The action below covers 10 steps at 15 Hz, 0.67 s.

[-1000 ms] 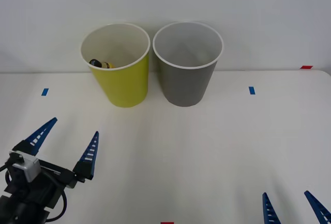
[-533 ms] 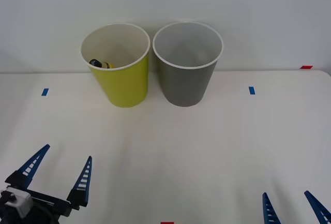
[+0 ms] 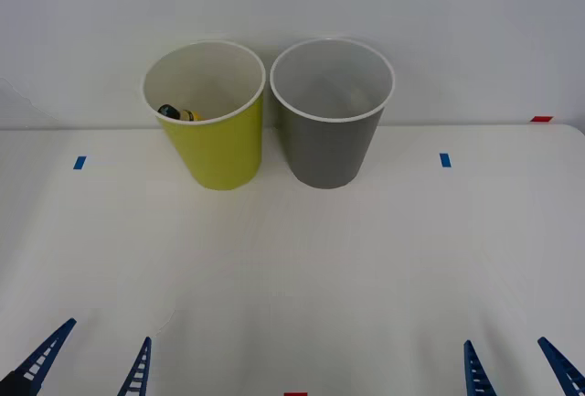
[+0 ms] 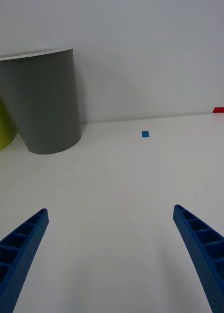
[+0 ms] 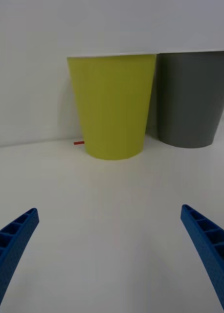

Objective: Put cans in the gray bin and PET bottles in the light green bin.

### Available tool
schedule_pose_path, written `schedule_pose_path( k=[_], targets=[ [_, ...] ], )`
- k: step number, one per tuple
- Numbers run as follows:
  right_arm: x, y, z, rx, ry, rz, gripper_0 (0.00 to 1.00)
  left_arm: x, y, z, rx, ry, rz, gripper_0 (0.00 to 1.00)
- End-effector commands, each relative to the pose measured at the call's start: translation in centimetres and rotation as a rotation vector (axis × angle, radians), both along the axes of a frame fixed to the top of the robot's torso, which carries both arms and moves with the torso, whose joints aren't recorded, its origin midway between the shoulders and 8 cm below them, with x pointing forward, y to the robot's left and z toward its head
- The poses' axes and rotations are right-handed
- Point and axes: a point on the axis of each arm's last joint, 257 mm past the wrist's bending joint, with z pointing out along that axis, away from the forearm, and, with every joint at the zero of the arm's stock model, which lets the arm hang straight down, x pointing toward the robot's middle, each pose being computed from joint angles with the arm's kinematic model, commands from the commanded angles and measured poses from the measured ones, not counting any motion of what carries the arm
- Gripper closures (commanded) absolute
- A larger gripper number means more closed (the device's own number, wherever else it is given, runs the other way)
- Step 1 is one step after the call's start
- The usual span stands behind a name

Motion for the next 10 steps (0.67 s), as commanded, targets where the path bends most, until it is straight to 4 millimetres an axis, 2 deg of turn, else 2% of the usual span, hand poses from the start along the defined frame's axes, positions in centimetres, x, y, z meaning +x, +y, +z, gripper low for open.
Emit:
schedule_pose_path(
  k=[1, 10],
  targets=[
    [0.00, 0.00, 0.00, 0.000, 0.000, 0.000, 0.12, -0.91, 0.58, -0.57, 0.015, 0.020, 0.026, 0.00],
    [0.00, 0.00, 0.00, 0.000, 0.000, 0.000, 0.12, -1.55, 0.81, -0.19, 0.025, 0.003, 0.042, 0.00]
  ],
)
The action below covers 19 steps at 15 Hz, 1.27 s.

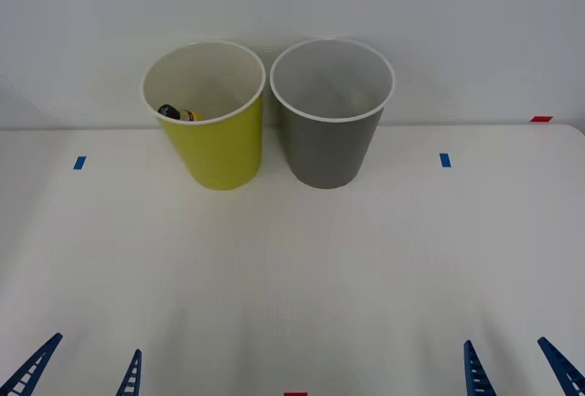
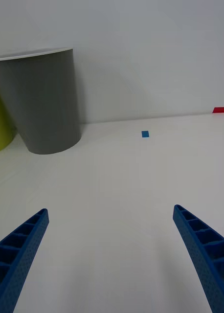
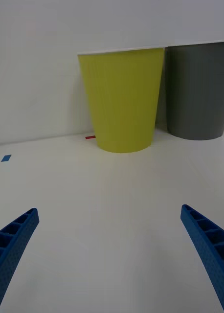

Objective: Put cans in the gray bin and PET bottles in the light green bin.

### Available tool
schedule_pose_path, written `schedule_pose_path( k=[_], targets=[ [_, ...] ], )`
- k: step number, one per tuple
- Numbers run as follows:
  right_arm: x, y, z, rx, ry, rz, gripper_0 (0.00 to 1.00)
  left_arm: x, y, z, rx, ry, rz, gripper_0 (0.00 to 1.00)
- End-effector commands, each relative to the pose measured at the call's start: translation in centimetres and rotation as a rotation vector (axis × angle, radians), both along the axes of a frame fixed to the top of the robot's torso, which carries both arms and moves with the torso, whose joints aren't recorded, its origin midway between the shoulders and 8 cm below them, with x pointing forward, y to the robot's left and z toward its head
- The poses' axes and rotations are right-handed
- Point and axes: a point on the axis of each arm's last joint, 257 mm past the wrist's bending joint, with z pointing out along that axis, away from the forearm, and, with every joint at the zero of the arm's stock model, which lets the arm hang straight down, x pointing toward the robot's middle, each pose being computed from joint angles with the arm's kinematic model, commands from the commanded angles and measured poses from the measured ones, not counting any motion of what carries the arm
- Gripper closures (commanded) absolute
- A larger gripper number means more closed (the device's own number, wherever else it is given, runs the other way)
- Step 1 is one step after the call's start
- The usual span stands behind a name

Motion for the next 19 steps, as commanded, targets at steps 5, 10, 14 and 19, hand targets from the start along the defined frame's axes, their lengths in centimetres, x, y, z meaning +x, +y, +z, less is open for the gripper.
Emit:
schedule_pose_path(
  k=[5, 10, 14, 19],
  targets=[
    [0.00, 0.00, 0.00, 0.000, 0.000, 0.000, 0.12, -0.01, 0.00, -0.01, 0.000, 0.000, 0.000, 0.00],
    [0.00, 0.00, 0.00, 0.000, 0.000, 0.000, 0.12, -0.01, 0.00, -0.01, 0.000, 0.000, 0.000, 0.00],
    [0.00, 0.00, 0.00, 0.000, 0.000, 0.000, 0.12, -0.01, 0.00, -0.01, 0.000, 0.000, 0.000, 0.00],
    [0.00, 0.00, 0.00, 0.000, 0.000, 0.000, 0.12, -0.01, 0.00, -0.01, 0.000, 0.000, 0.000, 0.00]
  ],
)
